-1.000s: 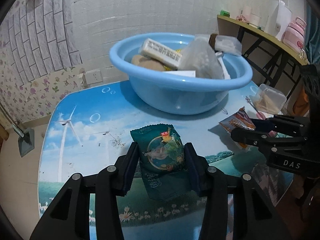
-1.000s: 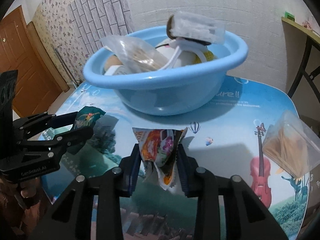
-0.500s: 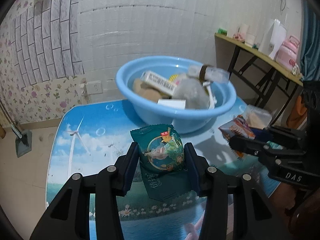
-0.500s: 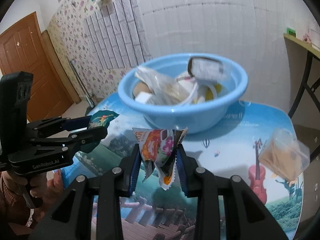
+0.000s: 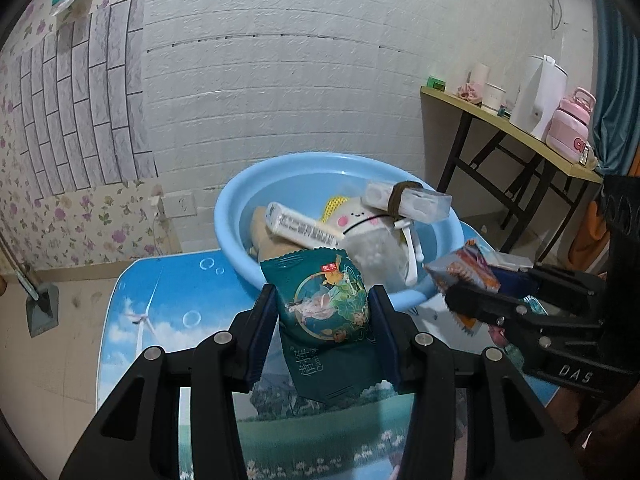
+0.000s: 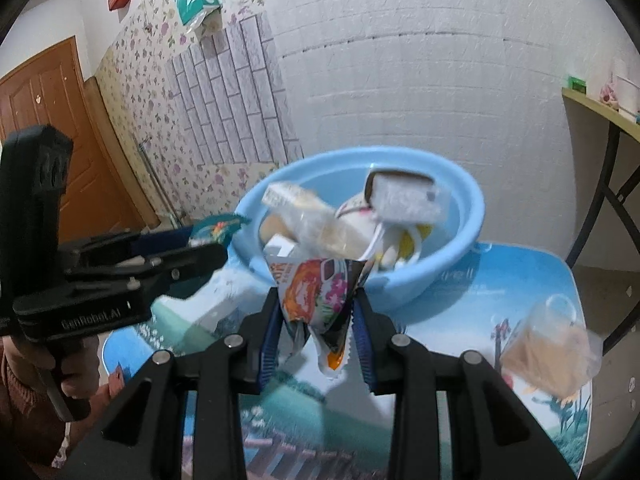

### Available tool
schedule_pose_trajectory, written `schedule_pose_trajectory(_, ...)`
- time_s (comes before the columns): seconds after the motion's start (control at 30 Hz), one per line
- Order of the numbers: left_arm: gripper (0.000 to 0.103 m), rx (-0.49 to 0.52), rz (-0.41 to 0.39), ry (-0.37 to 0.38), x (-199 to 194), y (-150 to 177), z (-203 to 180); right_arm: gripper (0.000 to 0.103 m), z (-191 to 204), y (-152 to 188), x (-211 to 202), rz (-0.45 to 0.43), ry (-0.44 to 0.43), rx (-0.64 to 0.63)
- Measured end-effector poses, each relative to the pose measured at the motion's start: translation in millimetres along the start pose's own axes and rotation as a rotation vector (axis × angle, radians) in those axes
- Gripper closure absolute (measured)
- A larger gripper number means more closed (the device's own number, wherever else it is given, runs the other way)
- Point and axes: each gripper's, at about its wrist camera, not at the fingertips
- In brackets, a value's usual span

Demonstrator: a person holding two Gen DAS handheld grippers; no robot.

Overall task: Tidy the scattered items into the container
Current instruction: 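Carry the green packet and snack bag over the basin and open both tools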

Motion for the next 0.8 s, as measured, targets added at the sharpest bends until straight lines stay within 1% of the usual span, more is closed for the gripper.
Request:
schedule_pose_trajectory(0.27, 0.057, 0.001, 0.002, 0.002, 17, -13, 5, 0.070, -11, -20, 13, -0.019, -0.001, 0.014)
schedule_pose_trajectory(0.5, 0.057, 0.003, 0.021, 0.017, 38, -21, 8, 0.070, -17, -30, 28, -0.019, -0.006, 0.023)
schedule_pose_trajectory(0.8, 0.057, 0.007, 0.037, 0.017, 63, -33, 11, 0.070, -26, -45, 49, -0.032, -0.004, 0.031)
Point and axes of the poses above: each gripper's, at about its wrist camera, not at the fingertips, and x roughly the way its jaws point, z to its left, y to its underside, and after that the axes turned 10 degrees about x, right-handed
